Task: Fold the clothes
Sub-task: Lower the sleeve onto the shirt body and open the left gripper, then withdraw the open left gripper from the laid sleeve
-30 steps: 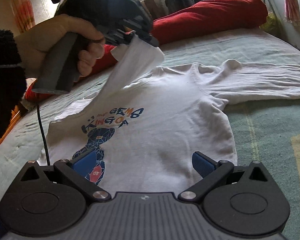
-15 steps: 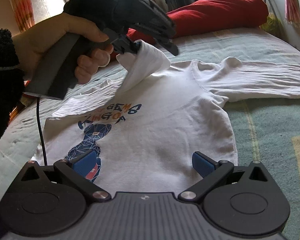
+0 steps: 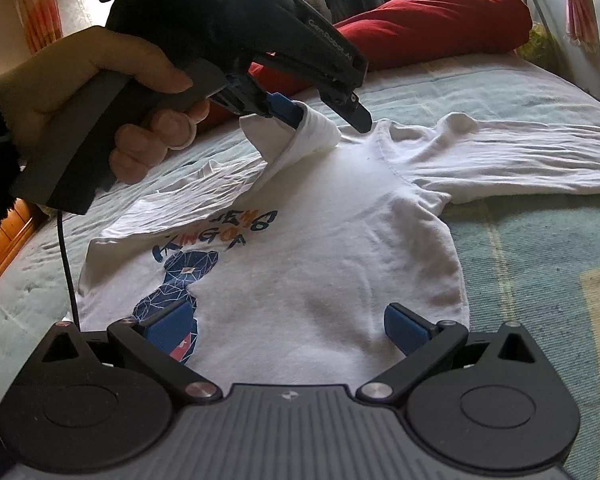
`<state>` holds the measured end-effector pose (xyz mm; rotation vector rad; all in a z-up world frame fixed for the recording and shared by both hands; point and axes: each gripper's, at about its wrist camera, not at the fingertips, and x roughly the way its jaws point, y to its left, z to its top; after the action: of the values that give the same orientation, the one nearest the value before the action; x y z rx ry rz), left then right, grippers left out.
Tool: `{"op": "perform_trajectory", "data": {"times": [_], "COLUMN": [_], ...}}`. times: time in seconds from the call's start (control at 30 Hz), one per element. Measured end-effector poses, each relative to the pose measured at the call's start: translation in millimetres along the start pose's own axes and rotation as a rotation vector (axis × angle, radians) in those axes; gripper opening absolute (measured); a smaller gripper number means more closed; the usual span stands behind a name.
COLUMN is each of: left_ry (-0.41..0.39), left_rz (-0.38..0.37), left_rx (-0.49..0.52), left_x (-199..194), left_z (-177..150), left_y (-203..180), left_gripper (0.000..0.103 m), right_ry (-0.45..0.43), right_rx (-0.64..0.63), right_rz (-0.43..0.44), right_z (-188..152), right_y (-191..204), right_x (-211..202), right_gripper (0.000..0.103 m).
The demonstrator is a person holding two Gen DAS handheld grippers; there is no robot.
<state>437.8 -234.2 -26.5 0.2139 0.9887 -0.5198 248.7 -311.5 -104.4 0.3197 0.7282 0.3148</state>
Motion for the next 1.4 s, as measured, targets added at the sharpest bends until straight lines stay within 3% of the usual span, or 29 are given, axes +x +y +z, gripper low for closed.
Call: {"op": "perform_trajectory", "data": {"times": [0.3, 0.6, 0.73, 0.83, 1.1, 1.23, 1.4], "left_ry": [0.018, 0.052, 0.016, -0.021, -0.015, -0.042, -0.075], "left_rz": [-0.004, -0.081, -0.107, -0.083, -0.050, -0.089, -0.240], "left_rx": [0.031, 0.046, 0.010, -0.066, -0.317, -0.400, -0.377], "left_x": [-3.9, -16.5, -32.8, -37.0, 9.7, 25.1, 23.8], "left_z": [-1.7, -17.5, -22.5, -23.2, -30.6, -29.4, -14.6], "left_y": [-3.6, 1.0, 16.8, 37.2, 89.6, 96.5, 75.0], "left_gripper": [0.050, 0.054, 0.061, 0.064, 0.065, 0.065, 0.066], "right_ry": [0.001, 0.000, -0.001, 0.000, 0.004, 0.005, 0.005], "right_rx": [0.003, 0.010, 0.009, 0.007, -0.002, -0.003, -0.007], "right_rz": [-0.002, -0.004, -0.005, -0.006, -0.013, -0.014, -0.018], "right_z": [0.0, 0.5, 0.4, 0.1, -0.9, -0.3, -0.6], "right_y": [-0.6, -2.2, -1.7, -1.1, -1.3, -2.5, -3.2], "right_x": [-0.8, -1.2, -1.2, -0.9, 0.4, 1.9, 3.3], "right_gripper": [0.103, 0.103, 0.103, 0.103, 0.103, 0.103, 0.103]}}
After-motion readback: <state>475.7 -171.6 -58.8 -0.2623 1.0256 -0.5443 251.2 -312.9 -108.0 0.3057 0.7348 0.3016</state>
